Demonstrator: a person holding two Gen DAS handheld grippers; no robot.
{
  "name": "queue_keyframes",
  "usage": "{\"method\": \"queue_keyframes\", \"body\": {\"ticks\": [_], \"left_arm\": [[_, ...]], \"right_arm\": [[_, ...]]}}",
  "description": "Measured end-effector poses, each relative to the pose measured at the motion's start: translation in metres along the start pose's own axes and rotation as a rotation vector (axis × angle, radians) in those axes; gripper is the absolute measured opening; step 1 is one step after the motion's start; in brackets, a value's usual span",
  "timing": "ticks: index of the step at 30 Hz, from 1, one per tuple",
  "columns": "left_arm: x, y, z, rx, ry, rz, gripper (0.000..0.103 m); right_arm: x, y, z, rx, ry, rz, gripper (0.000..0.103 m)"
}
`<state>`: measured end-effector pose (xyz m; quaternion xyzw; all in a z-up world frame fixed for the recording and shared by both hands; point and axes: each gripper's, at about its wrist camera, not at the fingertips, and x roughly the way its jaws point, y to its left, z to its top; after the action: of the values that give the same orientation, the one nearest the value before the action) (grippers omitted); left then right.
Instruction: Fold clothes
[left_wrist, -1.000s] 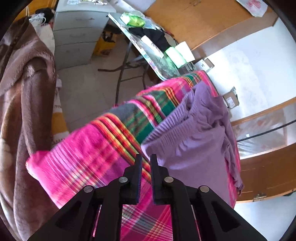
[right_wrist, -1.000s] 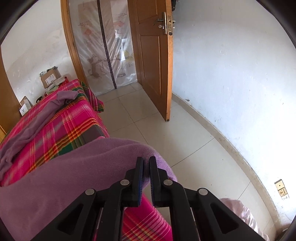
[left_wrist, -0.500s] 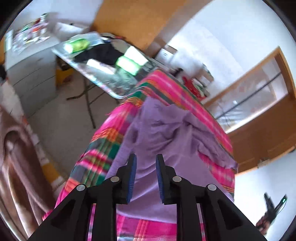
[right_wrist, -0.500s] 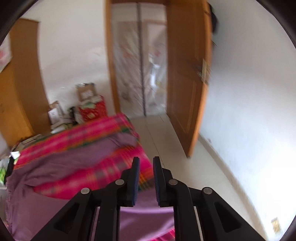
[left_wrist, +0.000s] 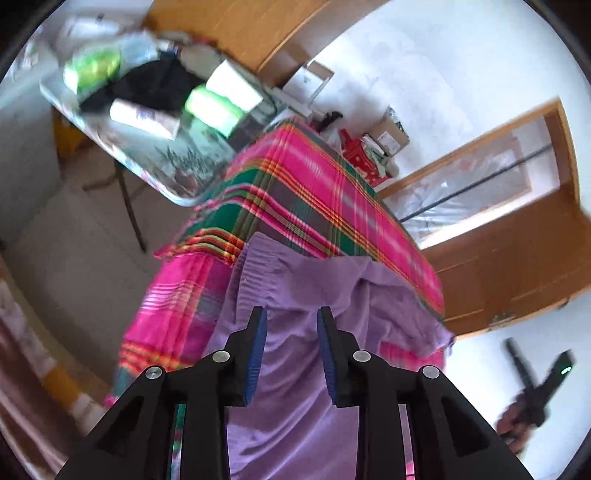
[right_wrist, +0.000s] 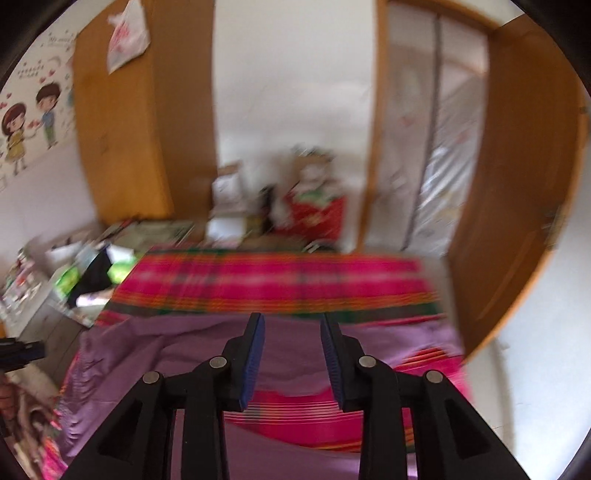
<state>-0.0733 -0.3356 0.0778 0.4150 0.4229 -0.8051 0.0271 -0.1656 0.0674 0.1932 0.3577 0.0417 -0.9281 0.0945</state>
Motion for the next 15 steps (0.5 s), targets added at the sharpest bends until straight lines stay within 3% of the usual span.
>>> {"method": "queue_keyframes", "body": {"ticks": [3,7,15], "left_arm": [[0.029,0.016,0.016,-0.066,0.027,-0.033,0.031],[0.056,0.033,0.032,-0.149,0.060,-0.072,0.039],[0.090,0.040,0.048,-0.213,0.110,-0.147,0.041]], "right_arm": [[0.046,0.043,-0.017,-0.075,0.075,0.091,0.032],[0.085,0.083,-0.045,-0.144,0.140,0.150,0.032],[0.124,0.093,-0.090,-0.121,0.235,0.221,0.032]]}}
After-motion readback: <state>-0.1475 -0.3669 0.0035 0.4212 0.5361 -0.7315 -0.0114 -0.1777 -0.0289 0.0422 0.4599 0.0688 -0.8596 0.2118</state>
